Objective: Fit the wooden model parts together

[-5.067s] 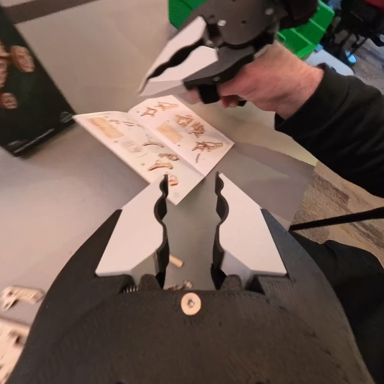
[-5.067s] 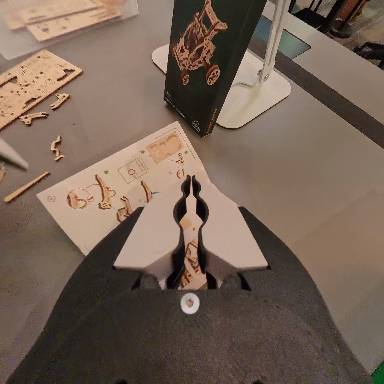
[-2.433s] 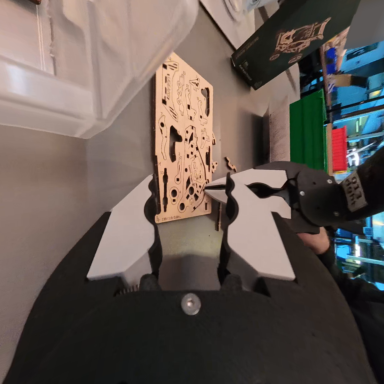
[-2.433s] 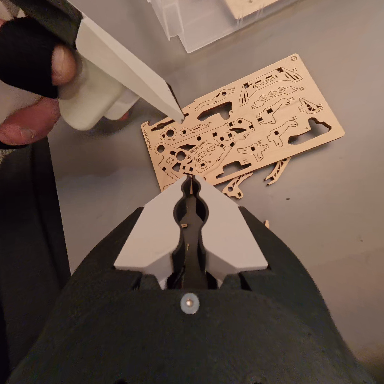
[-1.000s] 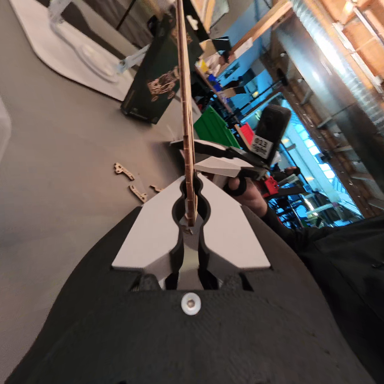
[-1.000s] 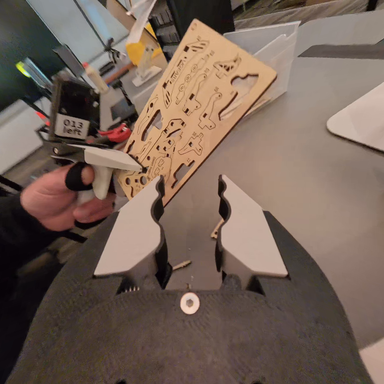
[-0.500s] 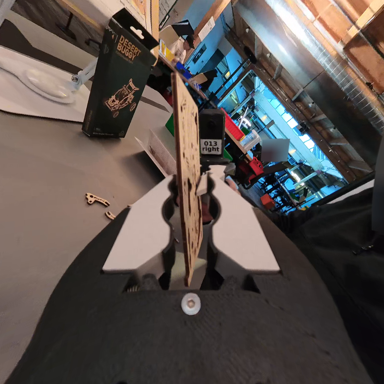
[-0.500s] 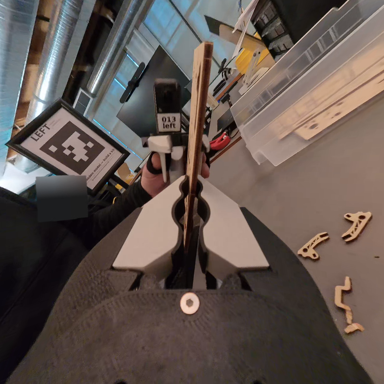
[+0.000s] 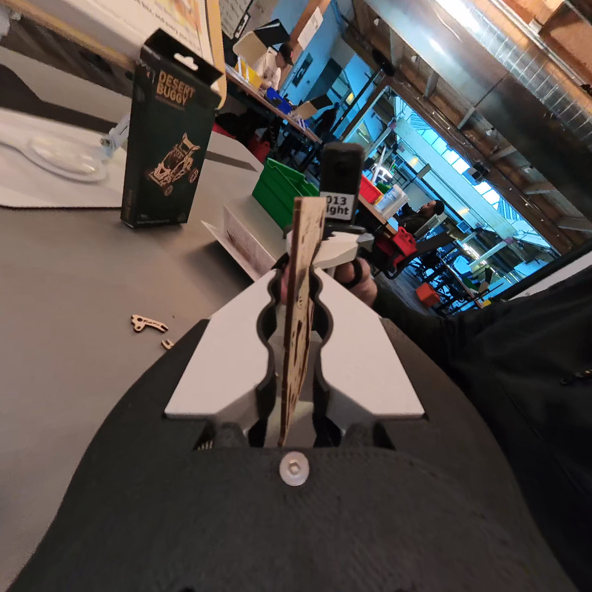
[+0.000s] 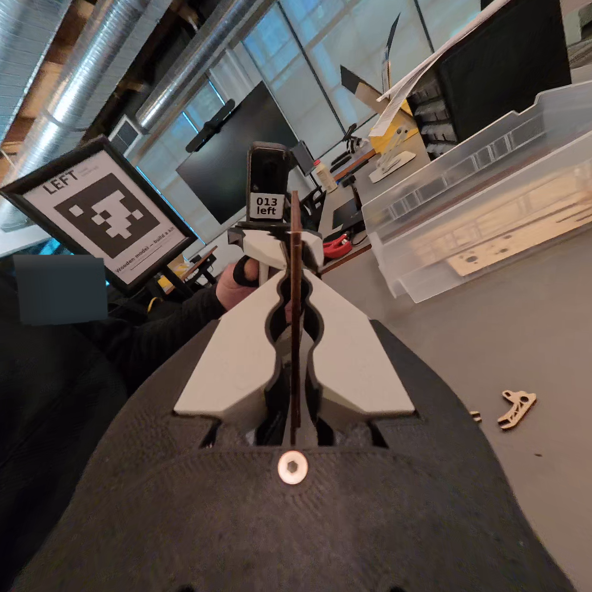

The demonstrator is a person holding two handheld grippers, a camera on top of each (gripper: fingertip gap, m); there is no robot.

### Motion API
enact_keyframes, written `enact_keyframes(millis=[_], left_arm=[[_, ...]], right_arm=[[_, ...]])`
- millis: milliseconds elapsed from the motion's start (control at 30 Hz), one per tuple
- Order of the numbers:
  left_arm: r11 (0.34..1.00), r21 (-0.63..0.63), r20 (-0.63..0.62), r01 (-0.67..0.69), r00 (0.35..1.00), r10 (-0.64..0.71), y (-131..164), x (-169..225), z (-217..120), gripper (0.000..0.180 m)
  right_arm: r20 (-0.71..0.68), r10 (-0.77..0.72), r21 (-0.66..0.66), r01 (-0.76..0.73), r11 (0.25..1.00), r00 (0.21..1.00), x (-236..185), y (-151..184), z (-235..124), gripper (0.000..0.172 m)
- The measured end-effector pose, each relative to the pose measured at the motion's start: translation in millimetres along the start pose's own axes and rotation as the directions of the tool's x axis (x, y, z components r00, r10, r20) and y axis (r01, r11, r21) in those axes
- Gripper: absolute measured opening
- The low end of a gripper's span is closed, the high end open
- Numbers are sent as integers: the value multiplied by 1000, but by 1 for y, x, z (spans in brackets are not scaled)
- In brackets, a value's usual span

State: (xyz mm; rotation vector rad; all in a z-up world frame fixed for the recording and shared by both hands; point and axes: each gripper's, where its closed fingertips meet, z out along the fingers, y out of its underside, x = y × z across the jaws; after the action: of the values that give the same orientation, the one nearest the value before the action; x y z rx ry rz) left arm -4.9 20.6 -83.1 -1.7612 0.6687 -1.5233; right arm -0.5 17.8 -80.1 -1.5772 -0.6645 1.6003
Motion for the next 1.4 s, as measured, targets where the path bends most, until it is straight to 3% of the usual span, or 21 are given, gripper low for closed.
enact_keyframes(millis=[200, 467, 833, 1400], left_arm=[[998, -37, 1, -51, 999, 51, -3, 4, -1, 5], [1000, 21, -164, 4, 986, -1, -7, 20, -4, 2], [980, 199, -36, -12, 999, 20, -18, 8, 0, 4], [973, 187, 244, -136, 966, 88, -19, -6, 7, 10]], right_arm=[[36, 49, 27, -50, 998, 998, -1, 1, -3, 2], [120, 91, 35, -96, 995, 989, -11, -1, -7, 1], [13, 50, 102, -51, 993, 999, -3, -7, -9, 1], [-138, -67, 112, 82, 990, 988, 4, -8, -12, 3]])
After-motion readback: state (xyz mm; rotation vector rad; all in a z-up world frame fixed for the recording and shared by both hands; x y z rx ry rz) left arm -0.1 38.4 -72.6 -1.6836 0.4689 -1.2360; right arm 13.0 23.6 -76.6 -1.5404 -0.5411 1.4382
